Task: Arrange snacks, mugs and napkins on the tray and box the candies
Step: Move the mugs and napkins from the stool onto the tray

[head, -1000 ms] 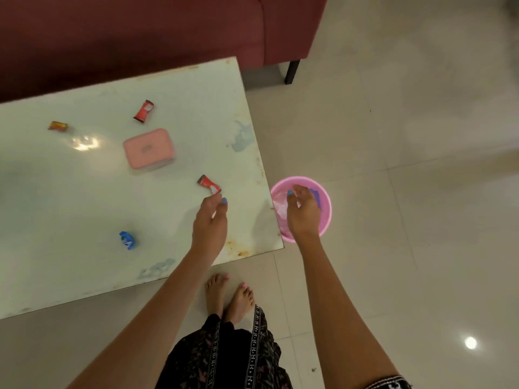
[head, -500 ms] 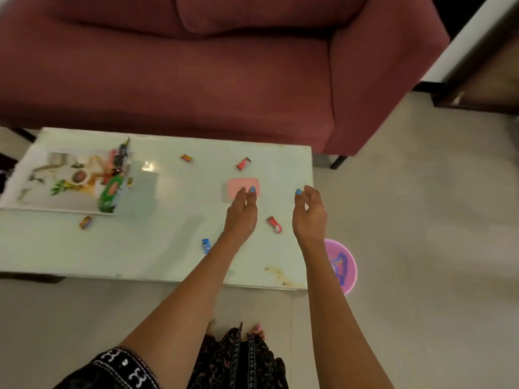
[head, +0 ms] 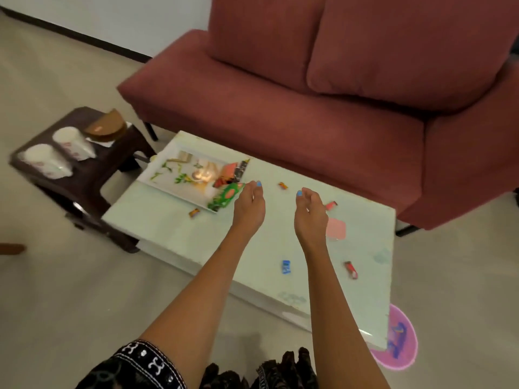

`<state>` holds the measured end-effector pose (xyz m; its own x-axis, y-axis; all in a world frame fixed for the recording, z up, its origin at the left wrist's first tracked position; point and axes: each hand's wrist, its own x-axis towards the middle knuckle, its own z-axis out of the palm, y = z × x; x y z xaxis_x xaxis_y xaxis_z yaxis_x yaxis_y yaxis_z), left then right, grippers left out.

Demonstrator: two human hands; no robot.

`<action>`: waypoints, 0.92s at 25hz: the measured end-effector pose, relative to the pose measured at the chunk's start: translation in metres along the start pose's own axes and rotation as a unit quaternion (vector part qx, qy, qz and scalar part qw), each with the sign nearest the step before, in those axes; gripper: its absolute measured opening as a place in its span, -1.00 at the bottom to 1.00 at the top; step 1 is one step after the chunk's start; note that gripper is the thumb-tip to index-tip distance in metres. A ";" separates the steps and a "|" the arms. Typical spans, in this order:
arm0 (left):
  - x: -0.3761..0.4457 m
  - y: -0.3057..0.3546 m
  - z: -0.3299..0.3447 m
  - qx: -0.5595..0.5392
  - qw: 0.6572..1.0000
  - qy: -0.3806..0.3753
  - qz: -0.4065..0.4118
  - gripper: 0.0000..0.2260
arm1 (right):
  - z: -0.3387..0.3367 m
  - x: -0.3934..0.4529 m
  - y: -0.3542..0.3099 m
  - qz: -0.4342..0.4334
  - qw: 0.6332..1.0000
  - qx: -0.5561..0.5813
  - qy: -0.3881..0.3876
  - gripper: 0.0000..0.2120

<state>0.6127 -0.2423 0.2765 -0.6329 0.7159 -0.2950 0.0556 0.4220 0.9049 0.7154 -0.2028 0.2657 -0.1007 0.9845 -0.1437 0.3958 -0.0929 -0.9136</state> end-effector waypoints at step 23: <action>0.100 -0.115 -0.310 -0.072 0.987 0.107 -0.092 -0.53 | 0.321 -0.078 -0.102 -0.077 0.979 -0.086 -0.169 -0.67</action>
<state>0.3040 -0.3914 0.2380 -0.7716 0.4935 -0.4014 -0.1773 0.4392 0.8807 0.3905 -0.3181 0.2479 -0.4563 0.8764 -0.1538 0.4969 0.1075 -0.8611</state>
